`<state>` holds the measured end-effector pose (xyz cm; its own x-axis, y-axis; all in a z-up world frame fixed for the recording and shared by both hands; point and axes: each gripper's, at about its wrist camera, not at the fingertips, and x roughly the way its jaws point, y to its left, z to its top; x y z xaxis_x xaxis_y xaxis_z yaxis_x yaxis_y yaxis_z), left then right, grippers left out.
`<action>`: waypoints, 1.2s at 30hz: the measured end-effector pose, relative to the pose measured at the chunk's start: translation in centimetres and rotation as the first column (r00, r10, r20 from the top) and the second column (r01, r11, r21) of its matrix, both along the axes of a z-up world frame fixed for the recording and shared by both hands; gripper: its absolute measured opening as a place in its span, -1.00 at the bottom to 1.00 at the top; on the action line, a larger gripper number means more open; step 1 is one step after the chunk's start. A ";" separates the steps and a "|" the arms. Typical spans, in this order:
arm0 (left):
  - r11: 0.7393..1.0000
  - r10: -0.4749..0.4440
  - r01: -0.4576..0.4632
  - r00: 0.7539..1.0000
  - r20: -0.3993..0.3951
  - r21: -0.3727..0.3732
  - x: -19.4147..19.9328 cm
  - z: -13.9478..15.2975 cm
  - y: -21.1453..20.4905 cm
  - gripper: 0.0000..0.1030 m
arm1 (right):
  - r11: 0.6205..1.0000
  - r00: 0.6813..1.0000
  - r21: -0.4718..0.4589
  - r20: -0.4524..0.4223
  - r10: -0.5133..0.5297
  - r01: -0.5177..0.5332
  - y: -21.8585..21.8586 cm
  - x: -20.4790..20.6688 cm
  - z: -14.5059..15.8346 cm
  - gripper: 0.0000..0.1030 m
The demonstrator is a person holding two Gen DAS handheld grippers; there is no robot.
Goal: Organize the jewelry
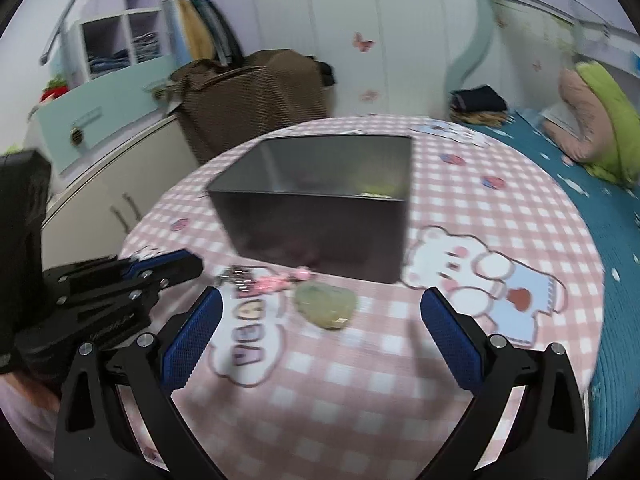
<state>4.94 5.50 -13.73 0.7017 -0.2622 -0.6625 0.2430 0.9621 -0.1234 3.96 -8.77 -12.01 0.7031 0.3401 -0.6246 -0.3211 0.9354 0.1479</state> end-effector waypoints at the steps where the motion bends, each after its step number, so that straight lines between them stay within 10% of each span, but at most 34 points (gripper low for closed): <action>1: 1.000 0.003 -0.003 1.000 0.002 -0.004 -0.1 0.1 0.2 -0.81 | 1.000 1.000 0.004 0.001 0.019 -0.019 0.4 0.0 0.1 0.73; 10: 0.999 0.020 -0.020 1.000 0.006 -0.050 -0.5 0.0 1.8 -0.81 | 0.992 0.990 -0.014 -0.054 0.128 -0.129 3.5 1.9 -0.2 0.06; 20: 0.995 0.003 -0.003 1.000 0.004 -0.102 -0.2 -0.3 2.7 -0.81 | 0.995 0.981 0.001 -0.166 0.095 -0.096 4.0 4.1 -1.6 -0.23; 36: 0.992 -0.007 0.007 1.000 0.005 -0.126 0.3 -0.6 3.2 -0.81 | 0.984 0.990 -0.175 -0.122 -0.065 0.043 2.7 3.8 -1.0 -0.26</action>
